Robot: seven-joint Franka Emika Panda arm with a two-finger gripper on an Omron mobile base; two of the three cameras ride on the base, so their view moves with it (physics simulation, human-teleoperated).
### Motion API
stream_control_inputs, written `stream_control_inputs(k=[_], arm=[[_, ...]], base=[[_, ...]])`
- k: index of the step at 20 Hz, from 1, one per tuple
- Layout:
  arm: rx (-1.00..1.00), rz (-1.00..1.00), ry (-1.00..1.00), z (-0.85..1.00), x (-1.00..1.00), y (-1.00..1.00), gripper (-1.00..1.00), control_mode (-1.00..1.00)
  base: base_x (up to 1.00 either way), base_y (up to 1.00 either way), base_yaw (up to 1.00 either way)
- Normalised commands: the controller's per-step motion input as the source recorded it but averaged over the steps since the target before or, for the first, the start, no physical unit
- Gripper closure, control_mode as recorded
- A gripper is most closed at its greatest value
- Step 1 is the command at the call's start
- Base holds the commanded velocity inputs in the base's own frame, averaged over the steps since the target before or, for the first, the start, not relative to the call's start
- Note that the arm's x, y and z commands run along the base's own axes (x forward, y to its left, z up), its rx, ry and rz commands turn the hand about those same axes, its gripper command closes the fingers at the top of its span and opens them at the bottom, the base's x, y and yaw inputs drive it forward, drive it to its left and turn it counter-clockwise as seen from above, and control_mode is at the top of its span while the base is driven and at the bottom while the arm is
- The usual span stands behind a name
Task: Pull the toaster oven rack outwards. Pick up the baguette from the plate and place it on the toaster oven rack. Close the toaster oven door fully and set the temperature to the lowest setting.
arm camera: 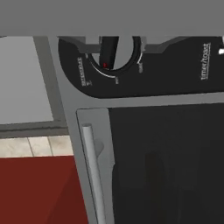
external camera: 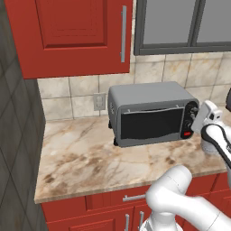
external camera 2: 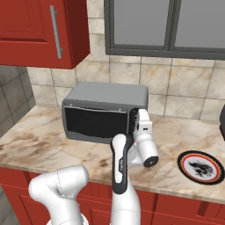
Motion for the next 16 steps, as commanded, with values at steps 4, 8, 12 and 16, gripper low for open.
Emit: stream_control_inputs(k=[4,8,12,16], arm=[[-0.19,-0.01,-0.03,0.19,-0.03,0.2,1.0,-1.0],[-0.18,-0.05,0.0,0.24,0.0,0.21,1.0,-1.0],[-0.17,-0.08,0.04,0.22,0.0,0.17,1.0,-1.0],[-0.16,-0.08,0.0,0.01,0.0,0.16,1.0,-1.0]], base=[[0.0,0.0,0.0],[0.0,0.0,0.0],[0.0,0.0,0.0],[0.0,0.0,0.0]])
